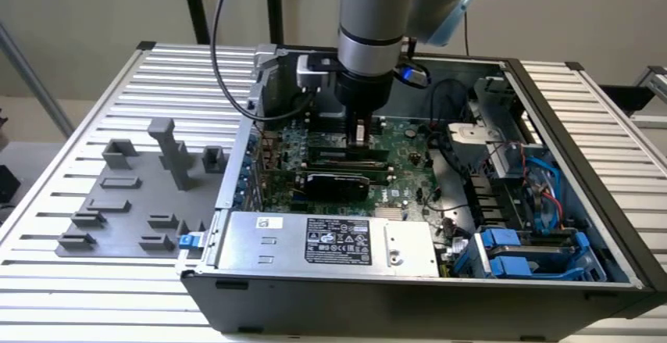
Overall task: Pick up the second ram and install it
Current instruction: 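Insert the second ram into the second slot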
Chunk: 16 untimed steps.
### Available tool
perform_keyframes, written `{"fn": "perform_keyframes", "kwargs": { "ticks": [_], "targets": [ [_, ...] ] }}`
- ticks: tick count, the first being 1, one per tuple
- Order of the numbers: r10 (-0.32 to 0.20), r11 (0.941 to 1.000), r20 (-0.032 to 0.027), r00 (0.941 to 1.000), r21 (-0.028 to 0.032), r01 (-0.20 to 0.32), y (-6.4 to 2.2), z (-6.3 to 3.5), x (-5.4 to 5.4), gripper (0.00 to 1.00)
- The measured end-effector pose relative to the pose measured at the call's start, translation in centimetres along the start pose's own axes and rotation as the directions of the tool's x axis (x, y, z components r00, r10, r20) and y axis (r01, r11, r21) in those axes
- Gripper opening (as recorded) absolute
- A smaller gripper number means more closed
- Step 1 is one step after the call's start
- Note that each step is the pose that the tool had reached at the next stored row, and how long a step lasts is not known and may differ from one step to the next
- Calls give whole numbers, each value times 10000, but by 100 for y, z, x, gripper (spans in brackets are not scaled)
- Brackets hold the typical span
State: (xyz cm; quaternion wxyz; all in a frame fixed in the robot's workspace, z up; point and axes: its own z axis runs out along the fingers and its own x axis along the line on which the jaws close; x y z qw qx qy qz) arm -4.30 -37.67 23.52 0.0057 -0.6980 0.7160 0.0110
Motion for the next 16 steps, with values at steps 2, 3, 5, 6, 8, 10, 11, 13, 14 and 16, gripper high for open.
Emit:
{"fn": "perform_keyframes", "kwargs": {
  "ticks": [2, 3, 5, 6, 8, 10, 11, 13, 14, 16],
  "targets": [
    [1, 10000, -3, 10000, -2, -1, -3, 1, 1, 0],
    [1, 10000, -3, 10000, -2, -1, -4, 1, 1, 0],
    [1, 10000, 0, 10000, 0, -1, -5, 3, 0, 0],
    [0, 10000, 0, 10000, 0, 0, -5, 3, 1, 0],
    [1, 10000, 1, 10000, 1, -1, -5, 4, 2, 0],
    [0, 10000, 1, 10000, 0, 0, -5, 6, 5, 0],
    [1, 10000, 0, 10000, 0, -1, -5, 8, 7, 0],
    [-1, 10000, 1, 10000, 0, 1, -5, 15, 12, 0],
    [0, 10000, 0, 10000, 0, 0, -5, 19, 15, 0],
    [1, 10000, -1, 10000, -1, -1, -5, 29, 18, 0]
  ]
}}
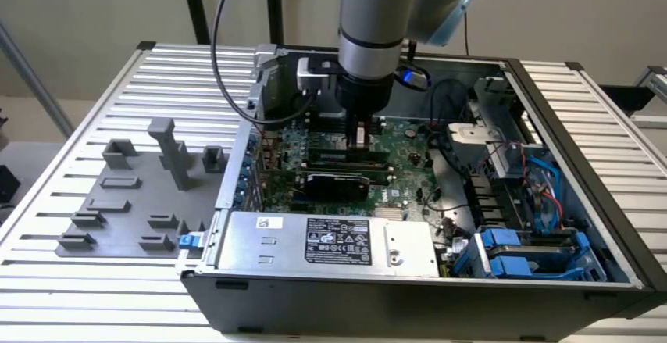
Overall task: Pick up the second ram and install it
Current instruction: 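Insert the second ram into the second slot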
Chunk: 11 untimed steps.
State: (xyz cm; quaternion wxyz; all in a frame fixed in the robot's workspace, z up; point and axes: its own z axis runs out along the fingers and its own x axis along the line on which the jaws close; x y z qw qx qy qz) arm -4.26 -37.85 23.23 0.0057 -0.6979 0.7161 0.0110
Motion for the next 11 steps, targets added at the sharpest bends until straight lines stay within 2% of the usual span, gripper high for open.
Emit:
{"fn": "perform_keyframes", "kwargs": {
  "ticks": [11],
  "targets": [
    [0, 10000, 0, 10000, 0, 0, -9, 35, 31, 0]
  ]
}}
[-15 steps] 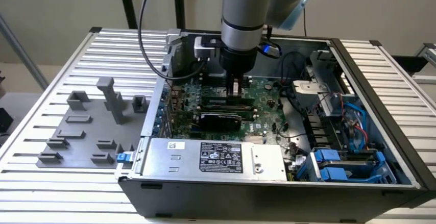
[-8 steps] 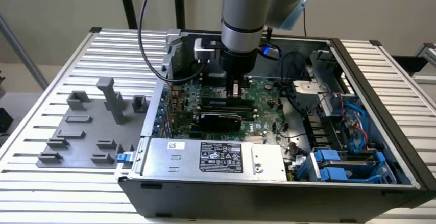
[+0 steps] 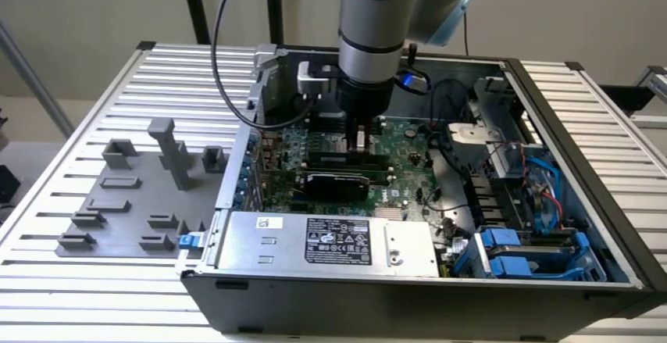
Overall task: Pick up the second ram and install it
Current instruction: 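Insert the second ram into the second slot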
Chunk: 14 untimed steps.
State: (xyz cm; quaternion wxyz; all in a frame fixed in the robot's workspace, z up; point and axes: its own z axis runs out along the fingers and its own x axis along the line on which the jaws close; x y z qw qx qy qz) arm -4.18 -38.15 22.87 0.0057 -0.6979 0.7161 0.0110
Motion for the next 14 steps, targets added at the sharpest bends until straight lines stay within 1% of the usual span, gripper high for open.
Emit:
{"fn": "perform_keyframes", "kwargs": {
  "ticks": [14],
  "targets": [
    [-1, 10000, 0, 10000, 7, 1, -3, 59, 3, 0]
  ]
}}
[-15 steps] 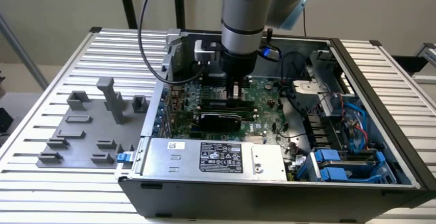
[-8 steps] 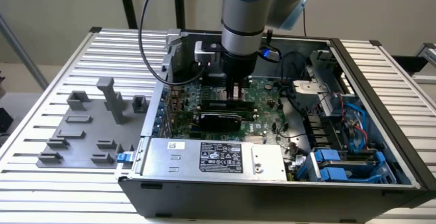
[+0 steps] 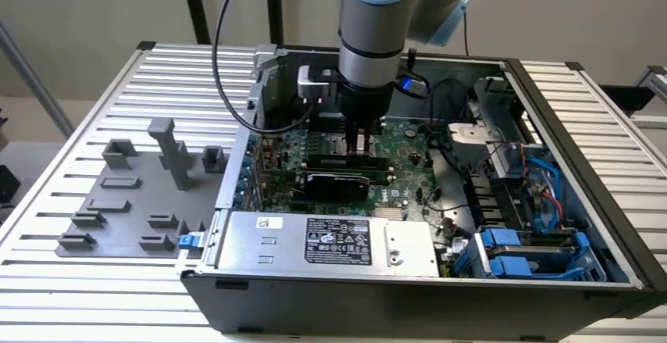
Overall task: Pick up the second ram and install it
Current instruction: 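Insert the second ram into the second slot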
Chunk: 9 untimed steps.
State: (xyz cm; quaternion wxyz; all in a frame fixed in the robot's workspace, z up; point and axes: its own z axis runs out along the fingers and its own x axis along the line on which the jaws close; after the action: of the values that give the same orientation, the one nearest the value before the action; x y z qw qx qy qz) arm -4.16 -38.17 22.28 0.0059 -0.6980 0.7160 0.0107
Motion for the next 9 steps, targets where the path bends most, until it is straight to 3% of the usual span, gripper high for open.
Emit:
{"fn": "perform_keyframes", "kwargs": {
  "ticks": [9],
  "targets": [
    [0, 10000, 0, 10000, 6, 0, 3, 14, 0, 0]
  ]
}}
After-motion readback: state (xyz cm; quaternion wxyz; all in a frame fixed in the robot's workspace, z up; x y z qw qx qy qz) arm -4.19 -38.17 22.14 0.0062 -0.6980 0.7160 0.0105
